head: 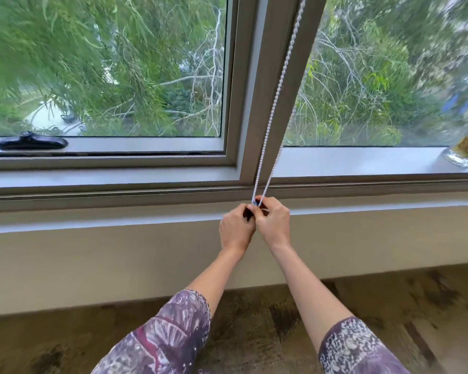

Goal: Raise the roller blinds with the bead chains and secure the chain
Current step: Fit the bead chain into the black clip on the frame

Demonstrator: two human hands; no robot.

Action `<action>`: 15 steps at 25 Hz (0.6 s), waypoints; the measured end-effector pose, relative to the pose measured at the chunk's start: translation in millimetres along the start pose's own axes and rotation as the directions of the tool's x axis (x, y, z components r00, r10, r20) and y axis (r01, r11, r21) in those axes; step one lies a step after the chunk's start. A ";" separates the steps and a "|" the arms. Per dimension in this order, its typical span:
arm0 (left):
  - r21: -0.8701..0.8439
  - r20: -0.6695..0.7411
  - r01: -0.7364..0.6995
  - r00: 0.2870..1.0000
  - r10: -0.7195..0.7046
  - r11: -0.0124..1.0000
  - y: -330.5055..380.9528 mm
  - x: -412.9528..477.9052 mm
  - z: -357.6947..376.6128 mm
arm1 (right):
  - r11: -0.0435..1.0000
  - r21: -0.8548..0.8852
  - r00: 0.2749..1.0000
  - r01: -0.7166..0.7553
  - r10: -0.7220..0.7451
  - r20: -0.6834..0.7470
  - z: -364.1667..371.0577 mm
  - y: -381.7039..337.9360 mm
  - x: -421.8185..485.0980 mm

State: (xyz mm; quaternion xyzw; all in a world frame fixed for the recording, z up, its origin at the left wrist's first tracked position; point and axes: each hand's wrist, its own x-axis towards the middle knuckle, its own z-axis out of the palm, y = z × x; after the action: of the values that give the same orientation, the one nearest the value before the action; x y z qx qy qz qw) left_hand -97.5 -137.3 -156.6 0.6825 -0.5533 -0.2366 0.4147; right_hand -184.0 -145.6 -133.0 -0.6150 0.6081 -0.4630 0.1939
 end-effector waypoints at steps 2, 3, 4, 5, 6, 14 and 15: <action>-0.017 0.017 0.008 1.000 -0.008 1.000 1.5 0.0 -1.4 | 1.000 0.020 1.000 -0.013 0.013 0.005 -1.3 -0.5 0.4; -0.024 0.016 0.015 1.000 -0.014 1.000 2.5 -1.2 -2.9 | 1.000 0.025 1.000 -0.015 0.015 0.005 -1.5 -0.8 -0.7; -0.029 0.014 0.023 1.000 -0.023 0.999 2.9 -1.3 -3.5 | 0.999 0.027 1.000 -0.019 0.019 0.007 -1.5 -0.8 -1.2; -0.032 0.011 0.029 1.000 -0.029 0.999 2.2 -1.5 -3.1 | 0.999 0.029 1.000 -0.023 0.022 0.007 -1.5 -0.3 -1.9; -0.032 0.013 0.034 0.999 -0.034 0.999 1.1 -3.0 -2.7 | 0.999 0.030 1.000 -0.022 0.021 0.008 -1.2 0.4 -3.6; 0.015 0.042 -0.002 0.999 0.001 1.000 0.5 -7.3 -8.1 | 0.999 0.032 0.999 0.000 -0.002 0.045 -3.2 -1.8 -9.5; 0.028 0.051 -0.016 0.999 0.014 0.999 -0.5 -8.3 -9.2 | 0.999 0.046 0.998 -0.016 0.013 0.060 -4.1 -0.3 -10.9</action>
State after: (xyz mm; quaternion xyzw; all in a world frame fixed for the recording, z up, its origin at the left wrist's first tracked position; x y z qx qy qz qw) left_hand -92.4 -126.6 -153.1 0.6779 -0.5721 -0.2431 0.3926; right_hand -185.3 -134.1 -134.3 -0.6194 0.5956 -0.4570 0.2295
